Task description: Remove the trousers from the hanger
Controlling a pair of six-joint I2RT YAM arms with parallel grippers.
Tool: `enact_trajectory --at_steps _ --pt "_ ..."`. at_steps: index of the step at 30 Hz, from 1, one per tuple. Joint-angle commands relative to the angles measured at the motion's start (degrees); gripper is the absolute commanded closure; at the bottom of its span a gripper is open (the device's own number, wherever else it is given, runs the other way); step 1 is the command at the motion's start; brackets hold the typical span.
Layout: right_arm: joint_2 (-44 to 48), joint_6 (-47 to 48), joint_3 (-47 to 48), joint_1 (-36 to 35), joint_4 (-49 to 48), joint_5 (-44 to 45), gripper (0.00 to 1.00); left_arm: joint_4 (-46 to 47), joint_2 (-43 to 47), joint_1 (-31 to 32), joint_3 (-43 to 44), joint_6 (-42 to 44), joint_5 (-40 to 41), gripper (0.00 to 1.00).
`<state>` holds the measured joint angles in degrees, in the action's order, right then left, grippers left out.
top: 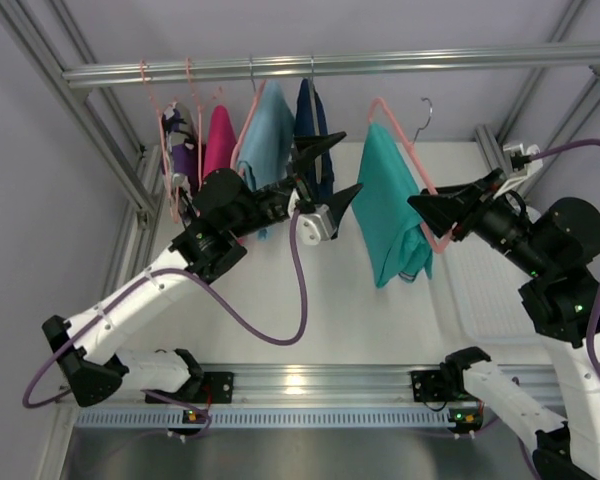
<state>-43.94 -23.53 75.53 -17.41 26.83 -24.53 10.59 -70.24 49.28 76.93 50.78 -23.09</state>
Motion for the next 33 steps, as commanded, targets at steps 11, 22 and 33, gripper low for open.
enact_trajectory --at_steps 11,22,33 --pt "4.31 4.63 7.08 -0.08 -4.16 -7.28 1.0 11.19 -14.92 7.15 7.44 13.38 3.57 0.19" --pt "6.85 5.42 5.51 -0.08 -0.55 -9.83 1.0 19.38 -19.59 9.43 8.51 15.13 5.69 0.22" --pt "7.03 2.88 4.54 -0.08 0.41 -12.73 0.94 22.36 -18.36 10.84 3.94 20.4 5.52 0.97"
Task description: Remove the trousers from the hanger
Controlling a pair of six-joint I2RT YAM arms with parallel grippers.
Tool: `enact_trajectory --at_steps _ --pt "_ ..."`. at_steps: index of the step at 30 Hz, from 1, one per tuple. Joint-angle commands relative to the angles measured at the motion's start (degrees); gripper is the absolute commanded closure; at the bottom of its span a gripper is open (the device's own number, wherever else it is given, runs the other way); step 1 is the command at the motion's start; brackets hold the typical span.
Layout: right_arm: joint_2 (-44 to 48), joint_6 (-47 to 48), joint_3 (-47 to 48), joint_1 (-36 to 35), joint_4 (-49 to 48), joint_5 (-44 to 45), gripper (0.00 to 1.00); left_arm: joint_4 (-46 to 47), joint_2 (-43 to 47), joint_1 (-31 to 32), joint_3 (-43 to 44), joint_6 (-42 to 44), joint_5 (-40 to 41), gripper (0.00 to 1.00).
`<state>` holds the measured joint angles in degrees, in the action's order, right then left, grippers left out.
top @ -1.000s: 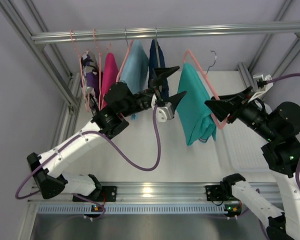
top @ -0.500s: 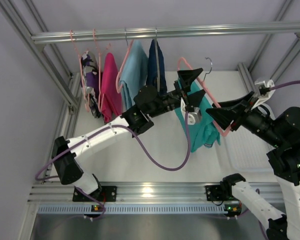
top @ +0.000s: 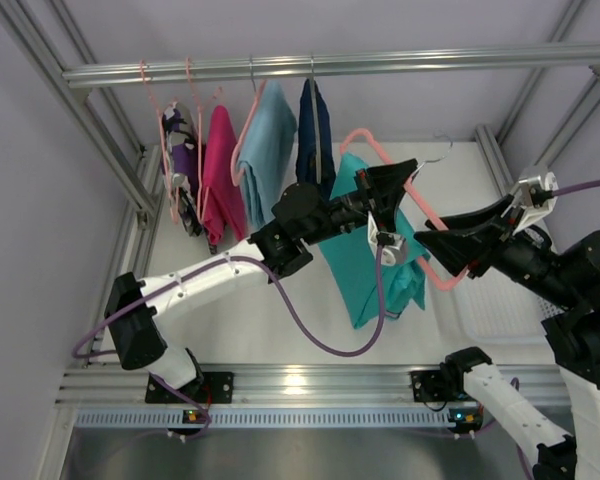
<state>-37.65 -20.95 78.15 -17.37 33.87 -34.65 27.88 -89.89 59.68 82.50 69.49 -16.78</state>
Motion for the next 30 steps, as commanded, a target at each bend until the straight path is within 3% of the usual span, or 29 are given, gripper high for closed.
enact_trajectory --at_steps 1,2,3,5,6,9,15,17,18,23,30 --pt "0.91 -0.31 1.48 -0.12 -6.53 -2.7 0.89 5.86 1.64 0.44 -2.42 2.13 -1.06 1.0" --pt "0.82 -1.45 0.96 -0.12 -6.01 -2.61 0.83 7.44 1.91 0.44 -3.91 2.4 -1.33 1.0" --pt "0.65 -1.98 1.04 -0.12 -5.48 -2.52 0.67 7.54 2.43 0.44 -4.45 3.44 -2.03 1.0" --pt "-1.1 -2.25 2.35 -0.12 -2.16 -2.87 0.54 7.72 3.05 0.44 -6.02 4.33 -2.56 1.0" --pt "-1.81 -2.51 3.05 -0.12 -0.49 -2.53 0.42 8.59 3.31 0.44 -6.64 4.51 -2.73 1.0" --pt "-5.06 -3.13 4.99 -0.21 5.05 -4.44 0.37 9.73 4.63 0.44 -8.31 4.86 -3.61 1.0" --pt "-5.42 -4.1 3.41 0.14 3.4 -13.06 0.2 15.71 5.77 0.44 -12.71 6.09 -3.35 1.0" --pt "-5.51 -2.97 3.33 0.23 5.23 -12.2 0.17 17.47 5.95 0.35 -12.98 5.92 -2.57 1.0" --pt "-5.59 -2.35 3.33 0.23 6.46 -9.84 0.06 17.73 6.04 0.35 -12.98 6.0 -2.3 1.0" --pt "-3.67 1.95 4.12 0.31 12.45 0.27 0.04 17.83 7.27 0.26 -12.01 5.39 -0.72 1.0" --pt "4.94 5.04 4.2 -0.39 4.99 30.14 0.01 16.07 9.99 0.17 -8.76 2.49 2.09 1.0"
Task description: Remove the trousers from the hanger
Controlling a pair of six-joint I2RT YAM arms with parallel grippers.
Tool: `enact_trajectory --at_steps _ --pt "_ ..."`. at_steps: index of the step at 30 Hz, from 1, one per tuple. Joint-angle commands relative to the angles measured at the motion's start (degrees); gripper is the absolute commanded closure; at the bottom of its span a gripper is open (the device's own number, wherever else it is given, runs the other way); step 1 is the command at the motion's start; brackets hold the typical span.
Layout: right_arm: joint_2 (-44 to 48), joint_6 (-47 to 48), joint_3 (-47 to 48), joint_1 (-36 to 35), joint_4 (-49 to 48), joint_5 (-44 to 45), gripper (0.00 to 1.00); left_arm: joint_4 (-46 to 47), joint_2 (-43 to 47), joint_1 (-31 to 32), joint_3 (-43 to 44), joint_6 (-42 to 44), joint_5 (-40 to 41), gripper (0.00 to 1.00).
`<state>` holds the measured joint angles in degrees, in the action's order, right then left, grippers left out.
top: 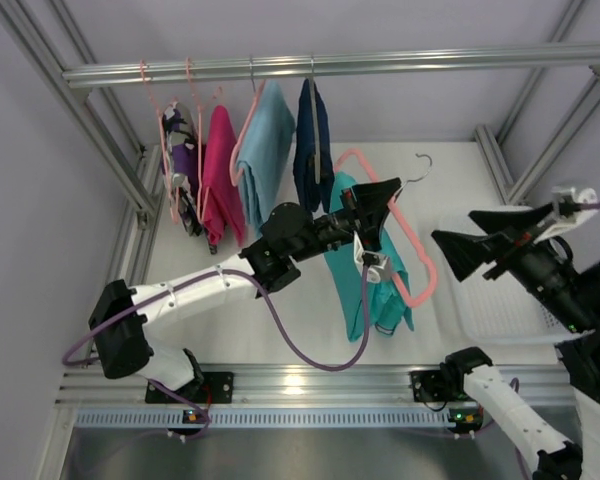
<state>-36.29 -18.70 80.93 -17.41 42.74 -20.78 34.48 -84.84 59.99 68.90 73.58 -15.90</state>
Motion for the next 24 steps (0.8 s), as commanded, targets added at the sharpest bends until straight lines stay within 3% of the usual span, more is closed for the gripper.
enact_trajectory --at_steps 1,4,10,14,17,24 --pt "4.12 3.66 1.52 -0.34 -4.42 18.64 0.01 9.03 5.21 -0.22 5.45 -1.77 1.92 1.0" --pt "5.35 8.85 2.48 -0.87 -5.3 24.72 0.07 7.54 6.35 -0.75 6.59 -3.26 3.24 1.0" --pt "11.32 20.26 -3.29 -4.12 -1.62 21.22 0.18 1.75 5.12 -1.54 15.35 -12.39 9.3 1.0" --pt "15.98 20.11 -9.81 -4.56 -0.2 8.78 0.17 -0.99 3.19 -2.5 20.3 -18.73 11.86 1.0" --pt "16.17 19.58 -12.1 -4.56 -1.6 -1.94 0.14 -0.99 2.84 -2.51 20.39 -18.39 10.63 1.0" --pt "10.55 17.11 -11.94 -4.56 -7.23 -11.47 0.06 -0.56 2.48 -2.42 17.86 -13.47 7.38 1.0"
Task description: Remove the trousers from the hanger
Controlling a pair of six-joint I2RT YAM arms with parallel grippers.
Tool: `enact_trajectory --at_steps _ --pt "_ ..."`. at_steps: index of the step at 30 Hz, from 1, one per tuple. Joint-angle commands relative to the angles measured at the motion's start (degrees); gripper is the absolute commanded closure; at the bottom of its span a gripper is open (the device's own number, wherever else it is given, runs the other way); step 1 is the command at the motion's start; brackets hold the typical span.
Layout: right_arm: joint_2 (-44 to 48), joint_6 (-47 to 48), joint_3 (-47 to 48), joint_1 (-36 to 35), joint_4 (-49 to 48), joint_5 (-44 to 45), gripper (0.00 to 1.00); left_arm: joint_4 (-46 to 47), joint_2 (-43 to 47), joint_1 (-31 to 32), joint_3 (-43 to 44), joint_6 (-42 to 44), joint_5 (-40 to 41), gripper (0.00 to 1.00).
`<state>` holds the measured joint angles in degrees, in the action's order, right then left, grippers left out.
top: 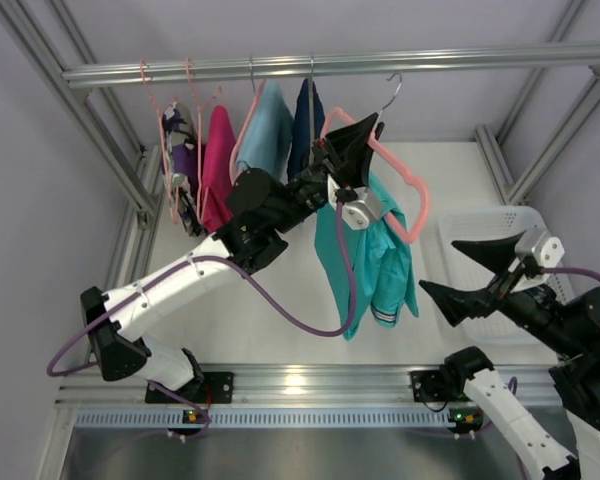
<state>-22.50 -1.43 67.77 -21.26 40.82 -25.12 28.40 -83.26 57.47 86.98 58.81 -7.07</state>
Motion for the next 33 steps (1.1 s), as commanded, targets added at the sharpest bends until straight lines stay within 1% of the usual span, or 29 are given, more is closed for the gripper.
enact_trajectory --at_steps 1,3,5,8,12,16,17,20,22,26,30,31,33 --pt "-3.69 -0.24 1.31 -0.72 -5.66 -8.0 0.04 6.22 1.0 0.01 -0.93 2.62 -1.8 1.0" --pt "-5.0 -0.24 1.84 -0.72 -5.4 -10.64 0.01 7.1 1.17 0.01 -2.25 4.03 -2.68 1.0" --pt "-5.88 -0.59 1.84 -0.72 -4.87 -12.57 0.01 7.54 1.26 0.18 -3.66 4.47 -3.39 1.0" --pt "-7.99 -1.56 1.32 -0.72 -5.48 -13.98 0.0 7.46 0.91 0.18 -3.31 4.3 -3.74 1.0" --pt "-10.1 0.55 -0.43 -0.72 -7.59 -13.46 0.01 6.67 1.0 0.18 -2.34 3.95 -4.62 1.0" --pt "-10.28 -0.41 -3.34 -0.8 -12.51 -10.92 0.06 5.96 1.0 0.1 -1.9 2.72 -5.32 1.0" --pt "-10.28 -0.76 -3.87 -0.72 -14.17 -9.34 0.09 5.7 1.26 0.18 -1.99 2.46 -5.58 1.0" --pt "-10.37 -2.43 -5.45 -0.63 -17.33 -6.44 0.15 4.82 2.05 0.53 -2.17 1.23 -6.02 1.0" --pt "-10.98 -3.84 -5.89 -0.72 -18.92 -7.04 0.16 4.47 2.23 0.88 -2.08 0.7 -5.94 1.0" --pt "-12.56 -6.12 -6.24 -0.72 -22.36 -13.61 0.11 4.38 2.23 1.33 -2.6 1.05 -5.94 1.0" --pt "-13.01 -7.18 -6.94 -0.72 -24.82 -16.45 0.09 4.64 1.97 1.41 -2.52 0.96 -5.5 1.0" --pt "-13.27 -6.92 -7.03 -0.72 -24.82 -15.84 0.1 4.64 1.88 1.41 -2.43 0.7 -5.5 1.0" --pt "-14.32 -6.66 -6.69 -0.72 -24.3 -14.43 0.24 5.17 1.88 1.68 -2.6 0.26 -5.5 1.0"
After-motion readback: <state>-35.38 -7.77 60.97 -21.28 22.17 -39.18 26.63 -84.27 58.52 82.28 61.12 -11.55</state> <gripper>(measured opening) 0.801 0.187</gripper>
